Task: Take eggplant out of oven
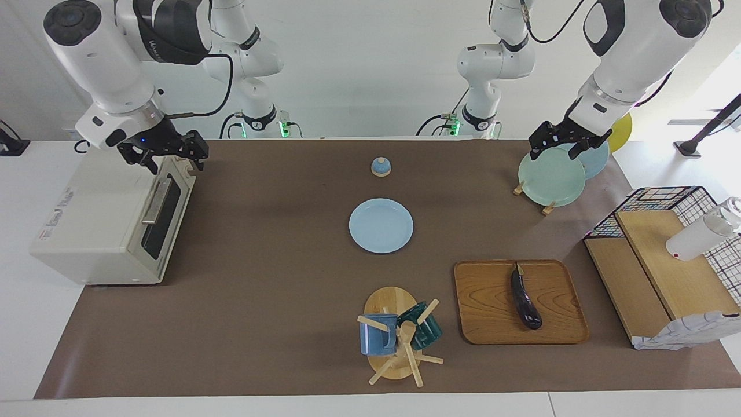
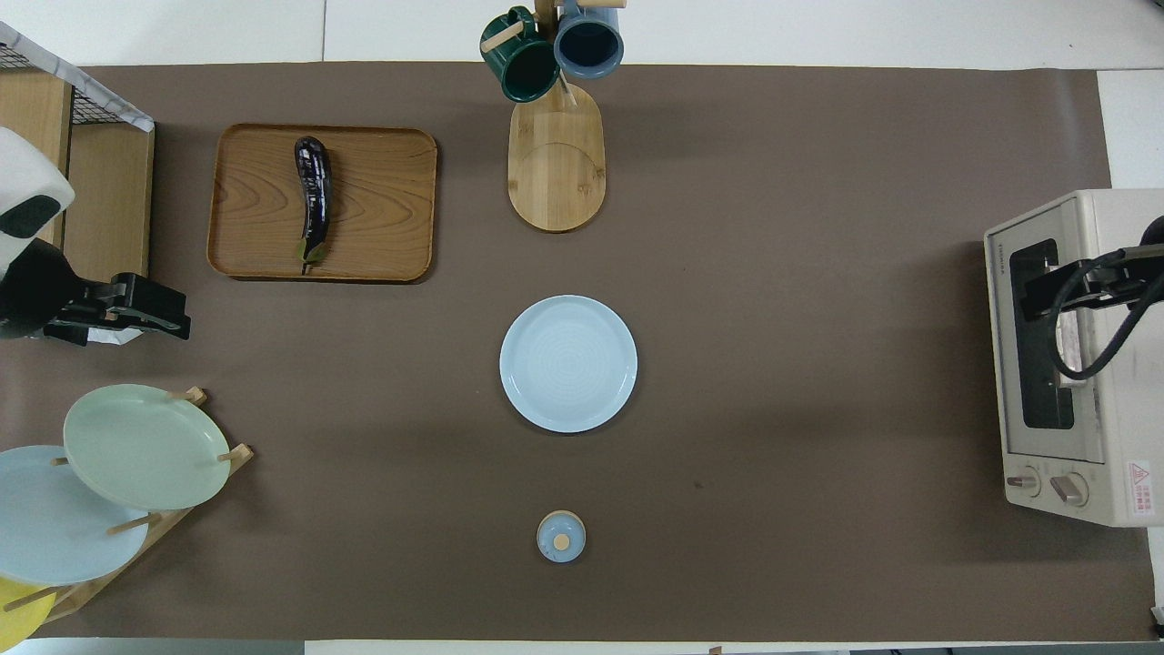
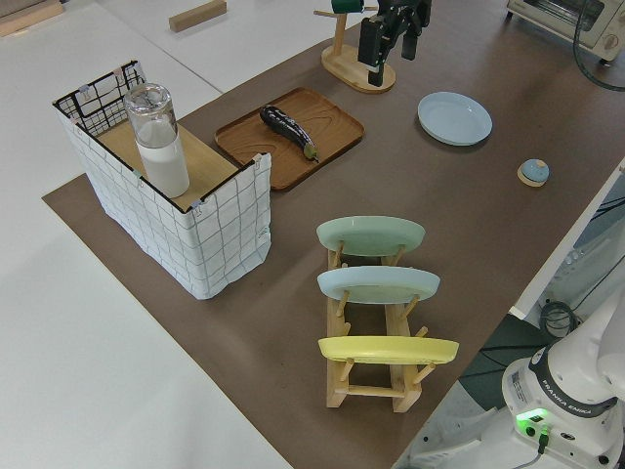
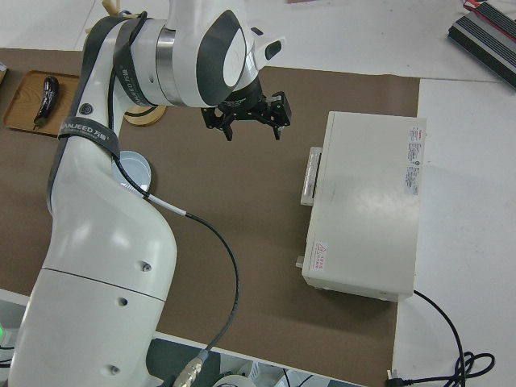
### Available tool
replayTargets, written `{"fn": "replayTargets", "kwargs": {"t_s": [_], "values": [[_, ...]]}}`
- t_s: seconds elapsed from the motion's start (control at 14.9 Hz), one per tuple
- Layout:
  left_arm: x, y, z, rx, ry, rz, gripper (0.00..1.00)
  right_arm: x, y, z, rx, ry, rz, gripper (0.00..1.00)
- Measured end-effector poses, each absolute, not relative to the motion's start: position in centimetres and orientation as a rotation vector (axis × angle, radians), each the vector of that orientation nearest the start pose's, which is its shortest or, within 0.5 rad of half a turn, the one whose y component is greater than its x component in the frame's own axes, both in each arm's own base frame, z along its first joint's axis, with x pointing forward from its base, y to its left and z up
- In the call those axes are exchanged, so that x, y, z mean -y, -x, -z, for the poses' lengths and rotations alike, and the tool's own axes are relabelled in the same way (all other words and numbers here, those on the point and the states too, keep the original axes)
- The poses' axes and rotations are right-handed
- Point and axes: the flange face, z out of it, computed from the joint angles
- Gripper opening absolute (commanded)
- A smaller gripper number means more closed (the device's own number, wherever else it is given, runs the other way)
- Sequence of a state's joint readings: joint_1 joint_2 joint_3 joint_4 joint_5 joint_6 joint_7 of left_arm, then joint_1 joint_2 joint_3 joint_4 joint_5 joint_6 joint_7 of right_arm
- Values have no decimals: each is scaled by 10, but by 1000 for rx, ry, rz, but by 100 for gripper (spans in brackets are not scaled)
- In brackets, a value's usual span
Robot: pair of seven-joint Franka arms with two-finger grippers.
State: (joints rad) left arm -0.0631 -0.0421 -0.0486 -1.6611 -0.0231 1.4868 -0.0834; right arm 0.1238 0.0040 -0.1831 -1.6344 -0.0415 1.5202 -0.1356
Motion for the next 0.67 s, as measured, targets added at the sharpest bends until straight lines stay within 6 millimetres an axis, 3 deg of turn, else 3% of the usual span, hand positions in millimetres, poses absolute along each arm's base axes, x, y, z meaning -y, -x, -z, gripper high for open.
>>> {"fn": "replayTargets", "kwargs": {"t_s": [0.67], "values": [[62,-532,-606,-38,3148,-121,100,35,-544,-589,79,3166,-193,100]]}}
